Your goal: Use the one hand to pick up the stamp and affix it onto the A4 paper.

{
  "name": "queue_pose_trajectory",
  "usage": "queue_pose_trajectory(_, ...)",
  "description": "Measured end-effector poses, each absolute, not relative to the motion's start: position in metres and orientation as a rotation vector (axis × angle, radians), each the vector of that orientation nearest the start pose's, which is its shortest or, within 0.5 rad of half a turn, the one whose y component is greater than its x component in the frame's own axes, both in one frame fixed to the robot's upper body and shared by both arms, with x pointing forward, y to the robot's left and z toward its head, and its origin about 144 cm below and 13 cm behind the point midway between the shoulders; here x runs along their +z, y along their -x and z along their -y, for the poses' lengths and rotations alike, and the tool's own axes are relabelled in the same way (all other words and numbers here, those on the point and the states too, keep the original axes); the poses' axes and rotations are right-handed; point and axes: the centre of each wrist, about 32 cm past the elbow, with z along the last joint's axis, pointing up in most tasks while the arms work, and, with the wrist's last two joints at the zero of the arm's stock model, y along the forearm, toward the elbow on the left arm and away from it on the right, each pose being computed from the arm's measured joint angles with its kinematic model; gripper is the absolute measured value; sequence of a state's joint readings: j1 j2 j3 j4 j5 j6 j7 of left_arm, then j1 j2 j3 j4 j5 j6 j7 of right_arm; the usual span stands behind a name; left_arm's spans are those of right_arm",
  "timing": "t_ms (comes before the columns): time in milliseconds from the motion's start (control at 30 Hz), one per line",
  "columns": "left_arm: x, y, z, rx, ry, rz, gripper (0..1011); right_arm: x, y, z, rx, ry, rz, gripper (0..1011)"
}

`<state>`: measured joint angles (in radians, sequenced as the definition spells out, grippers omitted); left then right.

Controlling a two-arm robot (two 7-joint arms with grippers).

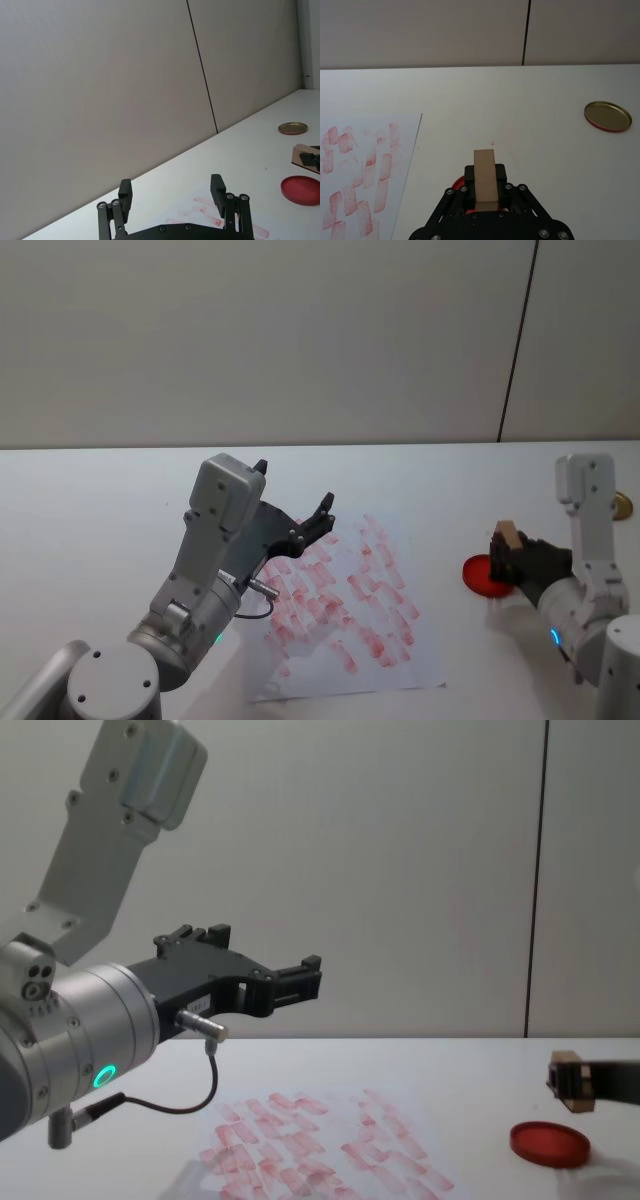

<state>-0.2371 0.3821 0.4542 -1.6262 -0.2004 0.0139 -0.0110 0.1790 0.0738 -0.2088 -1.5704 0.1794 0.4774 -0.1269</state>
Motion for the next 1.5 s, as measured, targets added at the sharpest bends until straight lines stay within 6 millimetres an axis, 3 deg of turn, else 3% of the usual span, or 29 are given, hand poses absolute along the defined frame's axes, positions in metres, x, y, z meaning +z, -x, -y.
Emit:
queue_pose_trajectory(467, 1.204, -0.492, -0.198, 1.124, -0.061, 0.268, 993, 1.181, -0.509, 0.184, -1.428, 0.256, -0.307, 228)
queue_pose_trajectory(933, 1.204, -0.492, -0.198, 1.124, -0.061, 0.268, 993, 1.175, -0.515, 0.182, -1.415, 0.252, -0.312, 652)
queue_pose_trajectory(1233, 1.204, -0.492, -0.198, 1.124, -0.061, 0.268, 993, 1.18, -0.508, 0.181, -1.415, 0.209, -0.244, 929)
queue_pose_trajectory(1333, 1.204, -0.492, -0.198, 1.124, -0.061, 0.268, 993, 1.182, -0.503, 0.181, -1.416, 0.19, -0.21, 1000)
queue_pose_trajectory(1500, 1.204, -0.492, -0.198, 1.124, -0.061, 0.268, 993, 1.184, -0.492, 0.184, -1.417, 0.155, -0.144, 1001)
